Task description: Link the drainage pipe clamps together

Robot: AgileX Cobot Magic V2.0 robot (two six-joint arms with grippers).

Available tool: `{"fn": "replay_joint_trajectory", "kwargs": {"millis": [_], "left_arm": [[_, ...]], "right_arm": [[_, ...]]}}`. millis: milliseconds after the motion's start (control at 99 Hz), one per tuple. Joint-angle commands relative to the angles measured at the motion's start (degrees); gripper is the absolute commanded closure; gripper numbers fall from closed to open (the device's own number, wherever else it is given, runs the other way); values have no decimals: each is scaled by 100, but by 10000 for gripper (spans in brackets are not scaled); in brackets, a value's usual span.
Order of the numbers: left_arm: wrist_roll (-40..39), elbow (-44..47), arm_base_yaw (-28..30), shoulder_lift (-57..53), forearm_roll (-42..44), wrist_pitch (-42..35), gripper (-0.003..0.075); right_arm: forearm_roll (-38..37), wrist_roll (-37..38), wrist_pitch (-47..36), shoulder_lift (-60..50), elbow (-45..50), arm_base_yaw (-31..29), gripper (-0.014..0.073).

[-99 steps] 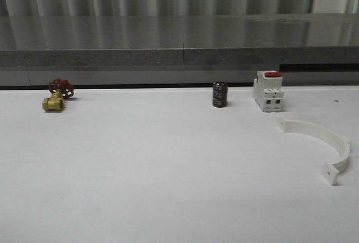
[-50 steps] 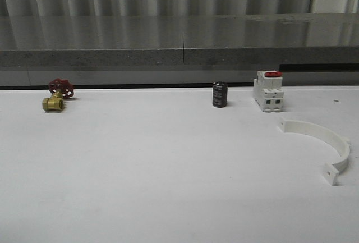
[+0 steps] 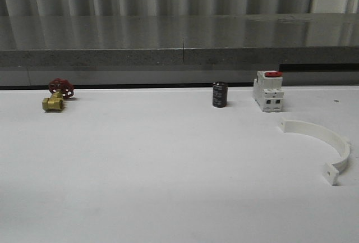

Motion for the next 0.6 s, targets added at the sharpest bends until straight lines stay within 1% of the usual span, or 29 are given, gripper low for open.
{"fn": "replay_joint_trajectory", "kwargs": {"millis": [0,111,212,384,586], "left_arm": [[264,-386,309,406,-77,-192,115],[584,-679,641,1124,-287,-192,115],[809,-967,805,1767,-424,-237,115],[1052,-1534,838,2761,-425,-326,115],[1052,-2229,838,3663,-425,-336,115]], "right_arm": [[-43,-30,-514,-110,-93,9,662],[-43,-30,-514,-110,-93,9,662],[-43,-30,-514,-110,-93,9,662],[-43,-30,-514,-110,-93,9,662],[-43,-30,-514,-110,-93,9,662]]}}
